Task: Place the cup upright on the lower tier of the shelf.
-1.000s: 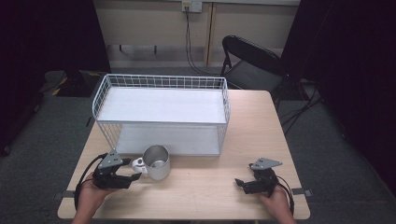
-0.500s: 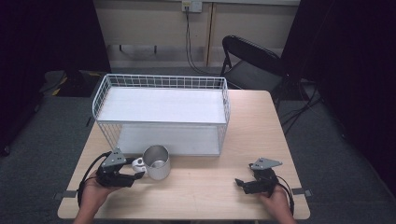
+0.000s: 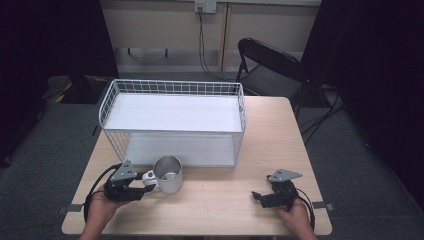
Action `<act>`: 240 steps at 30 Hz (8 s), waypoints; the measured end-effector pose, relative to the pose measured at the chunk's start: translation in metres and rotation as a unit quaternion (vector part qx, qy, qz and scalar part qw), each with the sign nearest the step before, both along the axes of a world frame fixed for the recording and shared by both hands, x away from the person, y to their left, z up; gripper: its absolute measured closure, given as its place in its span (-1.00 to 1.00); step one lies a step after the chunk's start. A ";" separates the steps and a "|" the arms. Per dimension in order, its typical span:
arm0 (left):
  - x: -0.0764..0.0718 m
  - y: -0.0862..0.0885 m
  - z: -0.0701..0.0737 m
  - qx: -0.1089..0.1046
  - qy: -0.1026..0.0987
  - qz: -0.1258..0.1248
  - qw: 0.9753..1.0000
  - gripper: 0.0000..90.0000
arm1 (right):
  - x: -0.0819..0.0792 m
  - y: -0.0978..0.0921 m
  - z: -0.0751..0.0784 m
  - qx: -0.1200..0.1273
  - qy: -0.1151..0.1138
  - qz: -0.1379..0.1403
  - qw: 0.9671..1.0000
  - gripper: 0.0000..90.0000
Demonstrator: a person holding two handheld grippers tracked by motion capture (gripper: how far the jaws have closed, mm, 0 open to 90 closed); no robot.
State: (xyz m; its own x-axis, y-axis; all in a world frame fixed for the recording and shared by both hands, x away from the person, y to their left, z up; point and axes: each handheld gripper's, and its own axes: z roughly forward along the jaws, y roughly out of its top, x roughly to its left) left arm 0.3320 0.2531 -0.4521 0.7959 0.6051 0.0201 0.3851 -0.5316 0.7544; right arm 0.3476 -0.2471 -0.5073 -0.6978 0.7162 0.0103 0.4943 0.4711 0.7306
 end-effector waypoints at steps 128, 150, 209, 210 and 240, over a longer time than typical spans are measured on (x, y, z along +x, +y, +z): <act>0.015 -0.008 0.021 -0.023 -0.015 0.113 0.993 0.60 | 0.000 0.000 0.000 0.000 0.000 0.000 1.000 -0.73; 0.026 -0.015 0.026 -0.020 -0.027 0.151 0.988 0.60 | 0.000 0.000 0.000 0.000 0.000 0.000 1.000 -0.73; 0.056 -0.033 0.015 -0.024 -0.059 0.233 0.970 0.60 | 0.000 0.000 0.000 0.000 0.000 0.000 1.000 -0.73; 0.057 -0.033 0.015 -0.024 -0.059 0.234 0.970 0.60 | 0.000 0.000 0.000 0.000 0.000 0.000 1.000 -0.73; 0.068 -0.045 0.005 -0.017 -0.053 0.243 0.968 0.59 | 0.000 0.000 0.000 0.000 0.000 0.000 1.000 -0.73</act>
